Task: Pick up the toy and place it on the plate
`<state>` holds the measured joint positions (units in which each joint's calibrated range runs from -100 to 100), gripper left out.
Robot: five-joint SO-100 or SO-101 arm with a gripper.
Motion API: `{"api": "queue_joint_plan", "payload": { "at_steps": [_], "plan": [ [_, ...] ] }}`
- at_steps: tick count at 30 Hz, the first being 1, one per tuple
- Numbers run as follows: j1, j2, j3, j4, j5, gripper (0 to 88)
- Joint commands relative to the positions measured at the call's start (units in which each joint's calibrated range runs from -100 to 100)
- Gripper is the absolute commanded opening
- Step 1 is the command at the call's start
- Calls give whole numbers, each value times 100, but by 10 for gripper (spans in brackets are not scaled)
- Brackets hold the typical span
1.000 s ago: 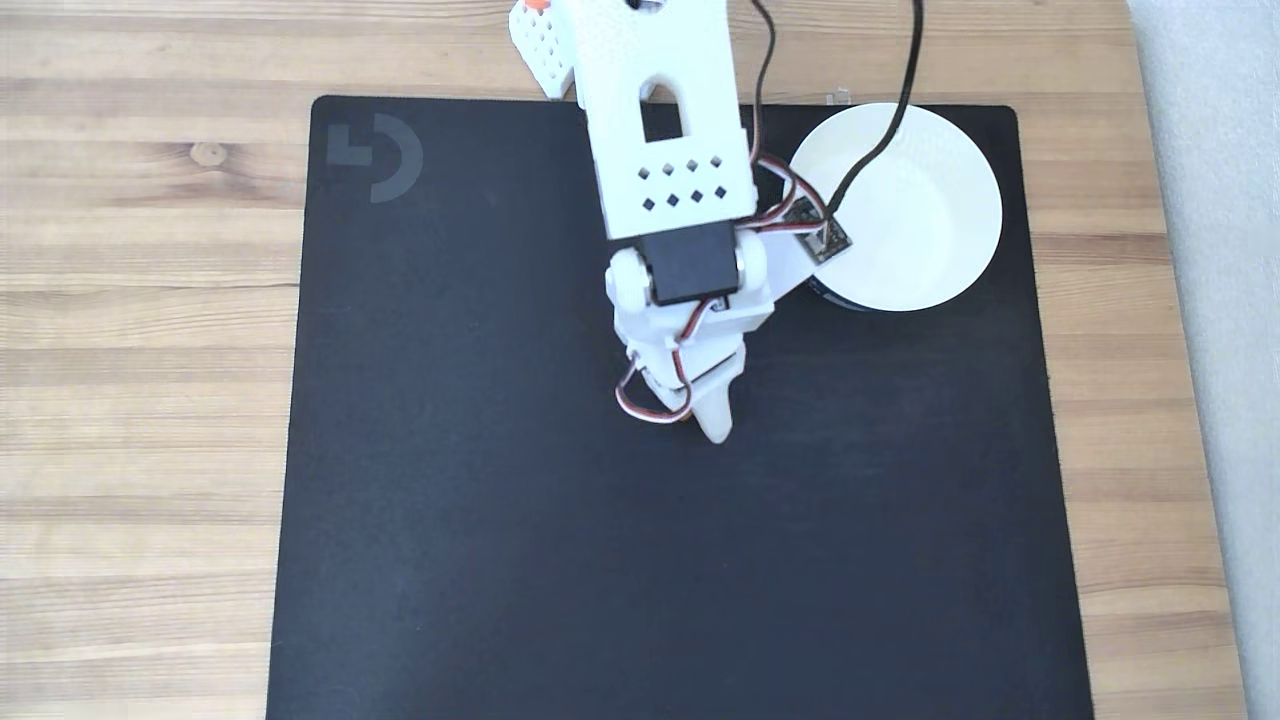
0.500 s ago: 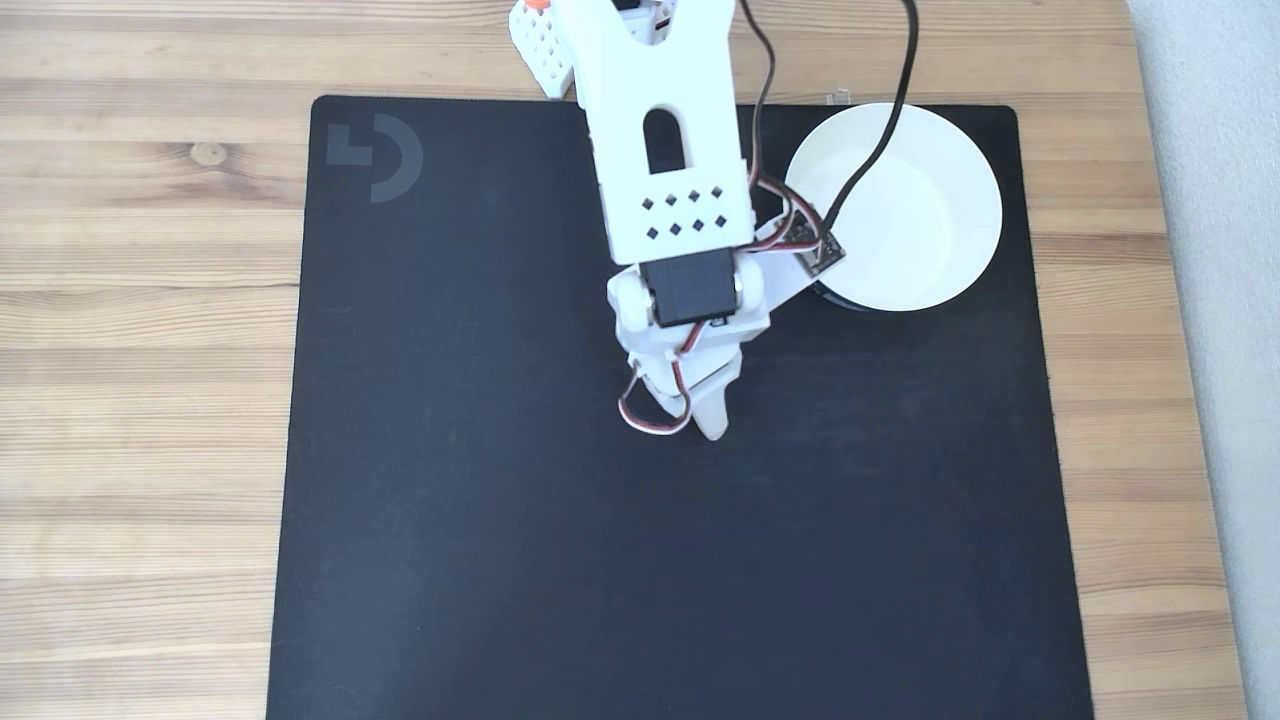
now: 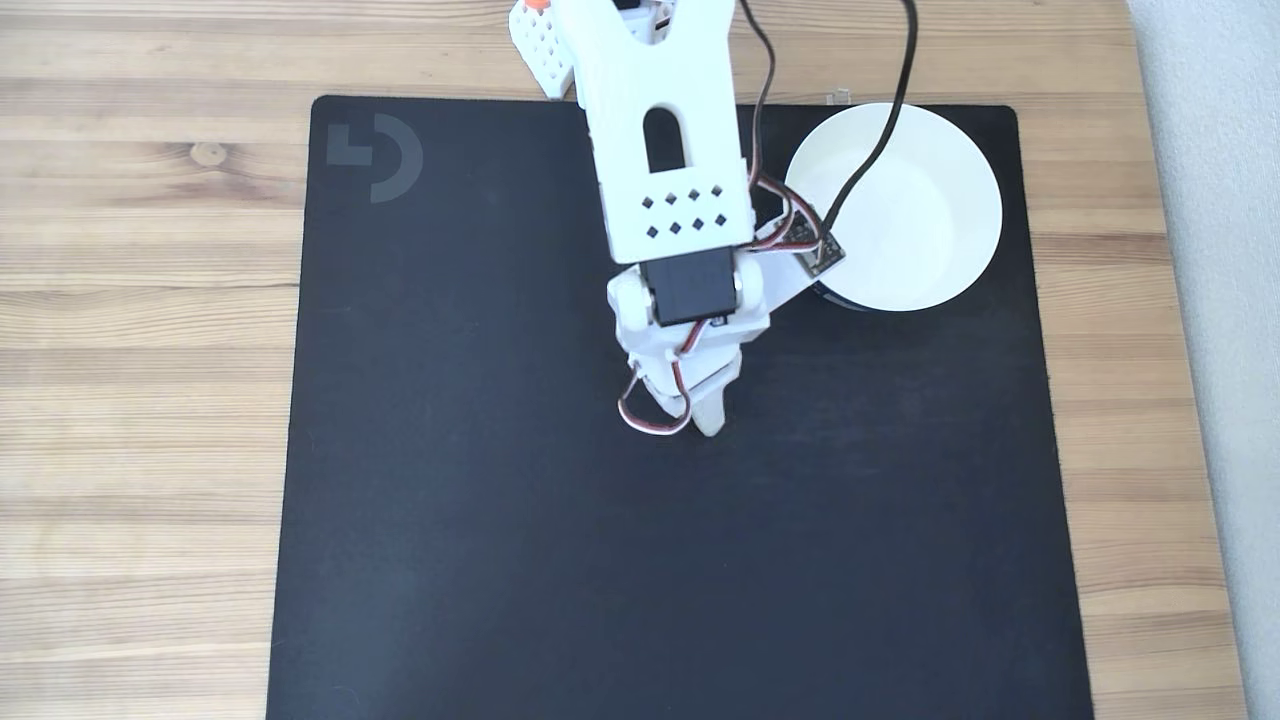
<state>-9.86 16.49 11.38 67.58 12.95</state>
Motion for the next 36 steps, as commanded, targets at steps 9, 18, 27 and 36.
{"api": "queue_joint_plan", "payload": {
  "at_steps": [9,18,27,36],
  "plan": [
    [54,23,-70,-501,-32,25],
    [-30,-69,-169,-501,-63,23],
    [-641,-1386,-485,-484,-747,25],
    [-1293,-2628,-431,-416,-1582,26]
  ]
}}
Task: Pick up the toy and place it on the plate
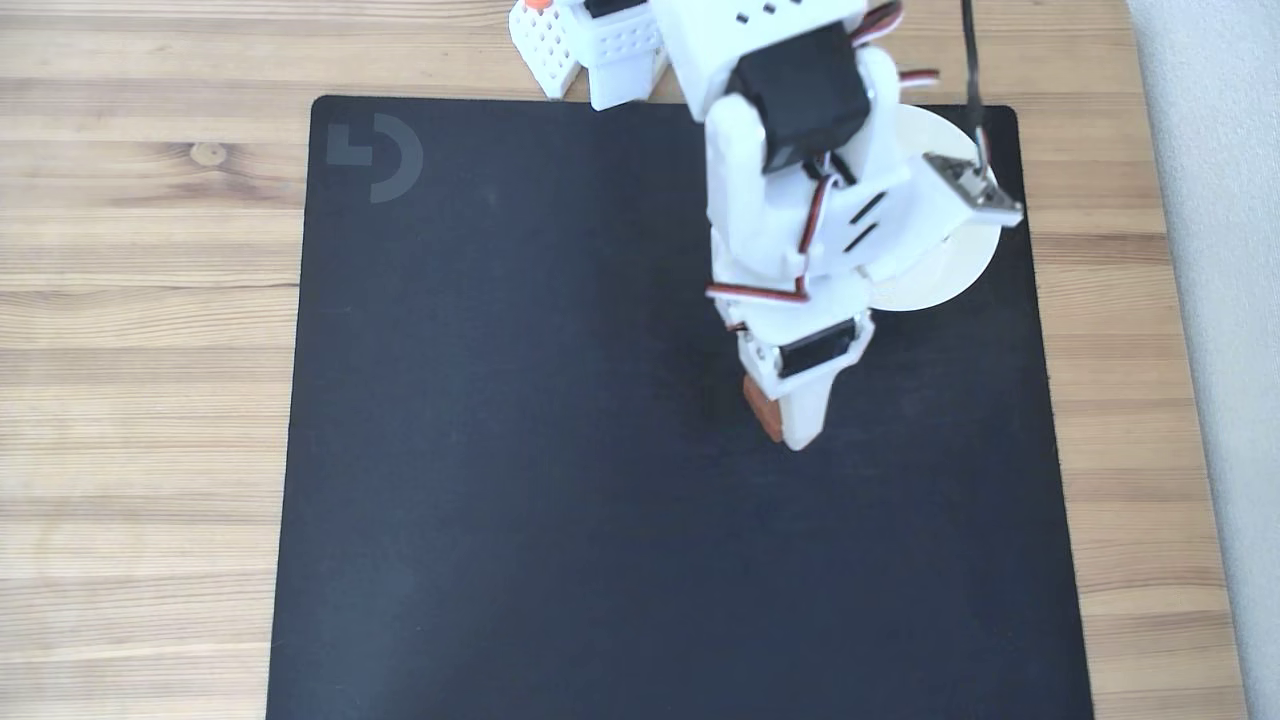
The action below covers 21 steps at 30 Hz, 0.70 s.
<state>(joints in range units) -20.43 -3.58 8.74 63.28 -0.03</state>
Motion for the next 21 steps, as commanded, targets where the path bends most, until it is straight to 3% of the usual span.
{"api": "queue_joint_plan", "payload": {
  "at_steps": [1,10,21],
  "plan": [
    [-295,-705,-139,15,-425,26],
    [-1349,-1805,1276,-290,-1683,26],
    [-2118,-3298,3547,-1577,-2555,26]
  ]
}}
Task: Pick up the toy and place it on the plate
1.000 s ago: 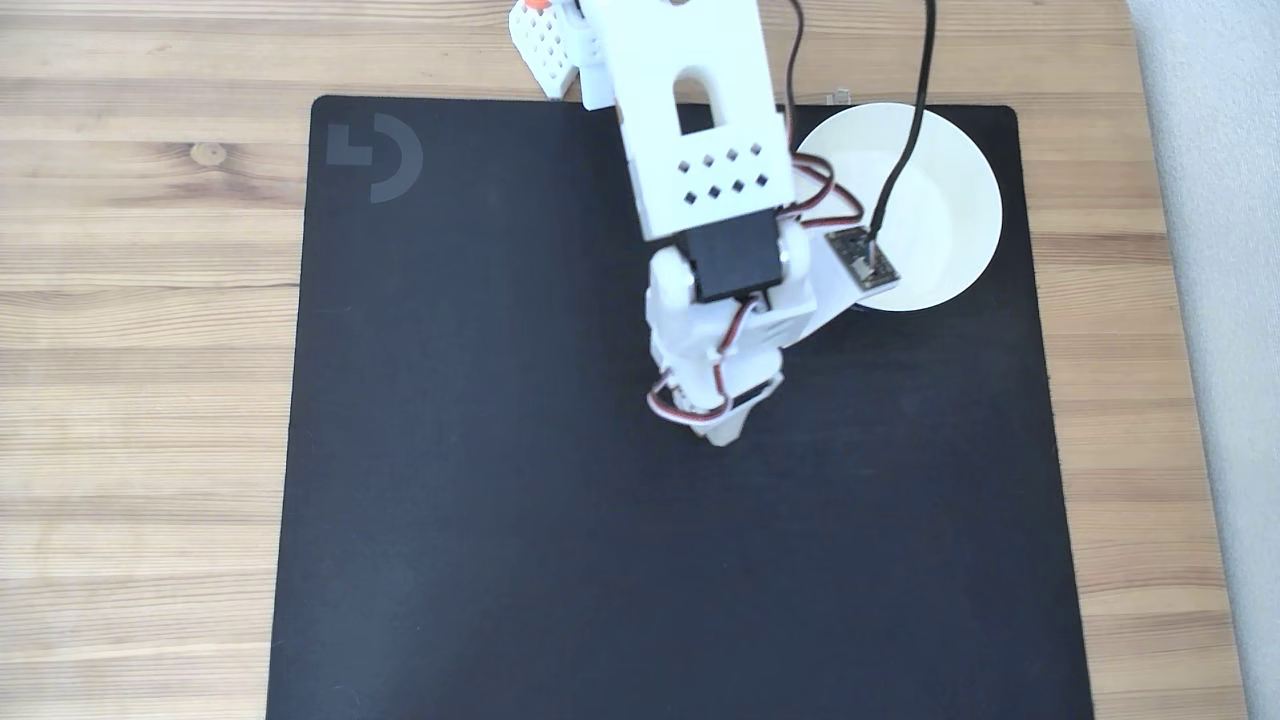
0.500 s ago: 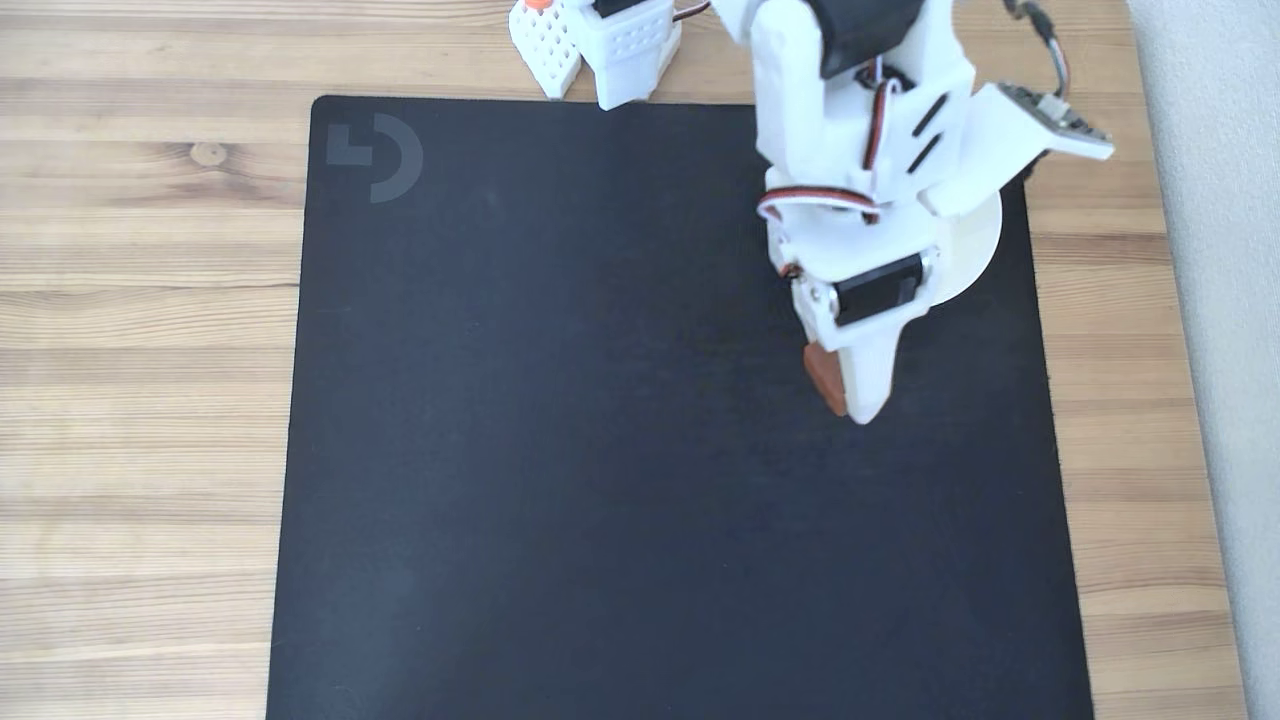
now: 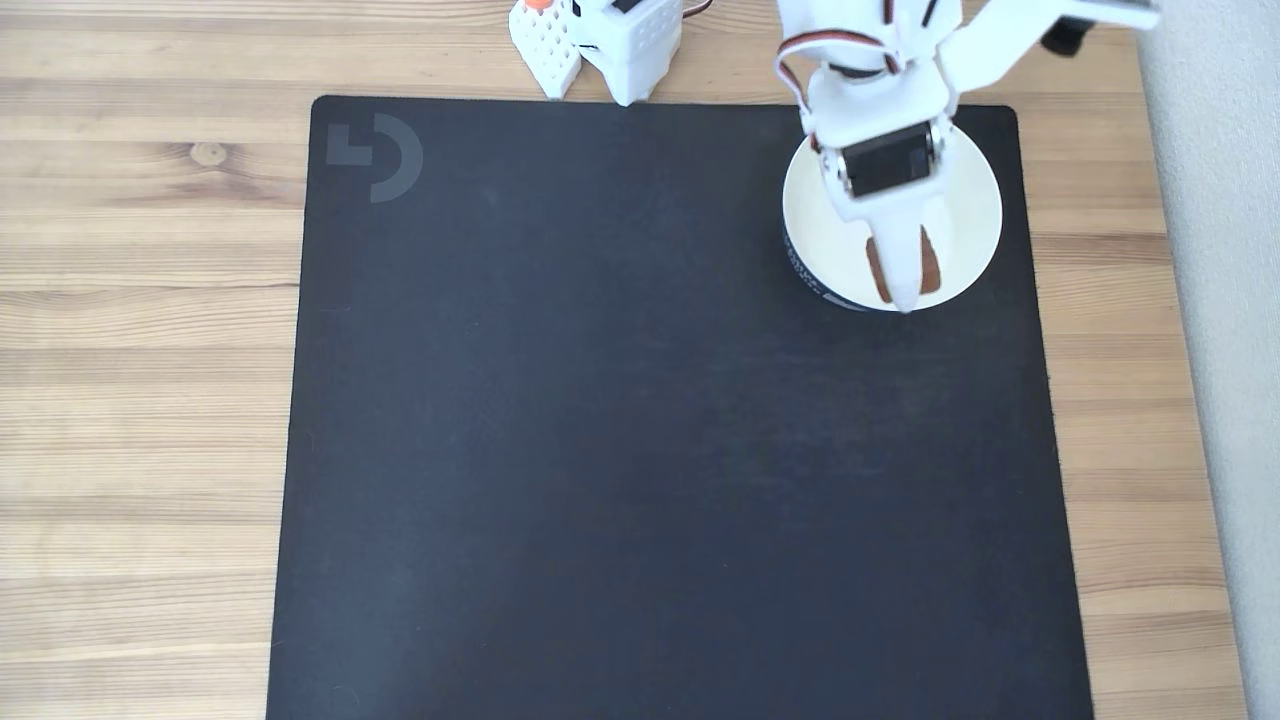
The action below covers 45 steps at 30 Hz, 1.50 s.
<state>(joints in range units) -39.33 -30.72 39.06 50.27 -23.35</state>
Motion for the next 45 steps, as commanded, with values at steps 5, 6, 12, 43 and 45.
{"api": "queue_joint_plan", "payload": {
  "at_steps": [5,6,12,43,45],
  "plan": [
    [-572,-1167,1488,-514,-499,26],
    [-639,-1325,1785,-523,-572,26],
    [-789,-1975,2741,-531,-786,26],
    [-1124,-3026,4363,-1564,-1032,287],
    [-1099,-3034,4273,-1581,-1032,288]
  ]
}}
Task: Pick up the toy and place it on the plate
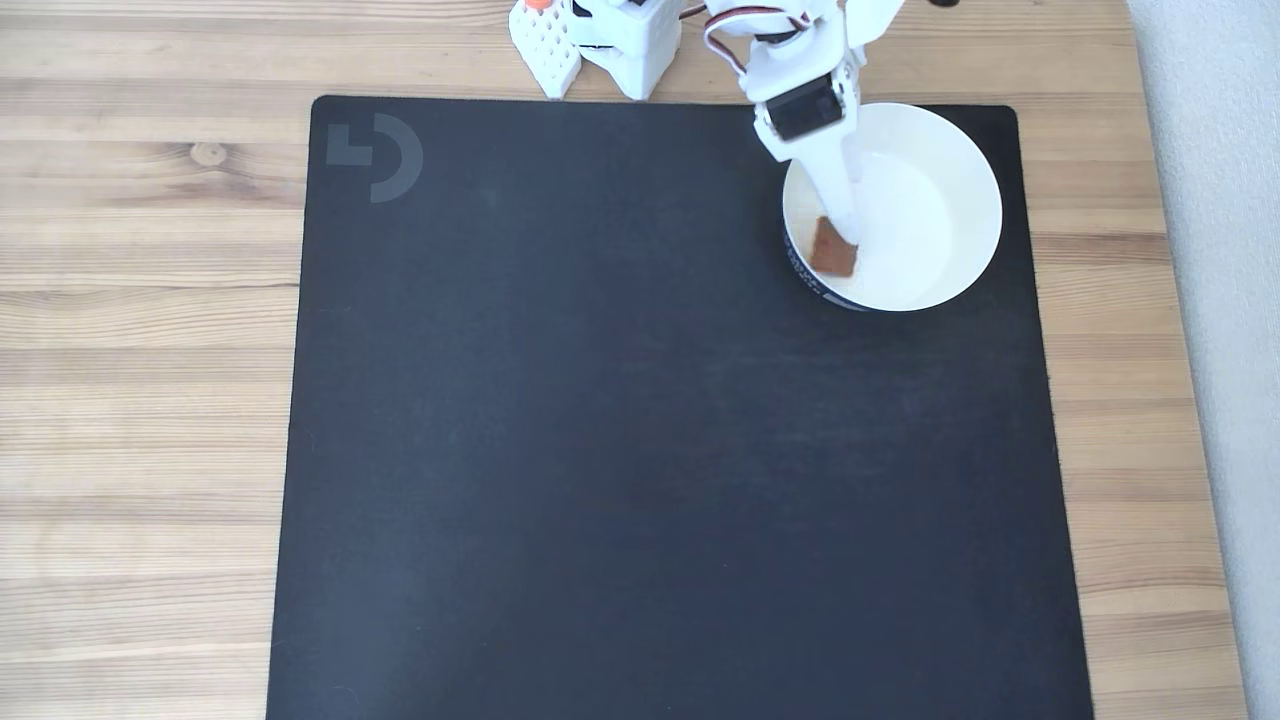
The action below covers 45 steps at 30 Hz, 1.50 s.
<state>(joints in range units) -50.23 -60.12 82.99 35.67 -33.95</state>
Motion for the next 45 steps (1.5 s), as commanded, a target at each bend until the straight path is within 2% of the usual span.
{"api": "queue_joint_plan", "payload": {
  "at_steps": [1,9,15,17,21,27,30,32,36,37,42,45],
  "plan": [
    [-8,-95,-156,-121,29,288],
    [17,-95,-210,-121,18,283],
    [251,-95,-1003,-121,24,281],
    [485,-103,-1283,-121,29,237],
    [1087,-103,-1733,-121,29,37],
    [2342,-103,-2022,-121,50,26],
    [2894,-153,-2022,-392,462,26],
    [3396,-379,-1977,-688,1057,26],
    [4140,-804,-1869,-629,1328,24],
    [4542,-1087,-1598,-680,1548,24],
    [5153,-2054,-499,-629,2106,23],
    [5245,-2471,51,-663,2184,23]
  ]
}}
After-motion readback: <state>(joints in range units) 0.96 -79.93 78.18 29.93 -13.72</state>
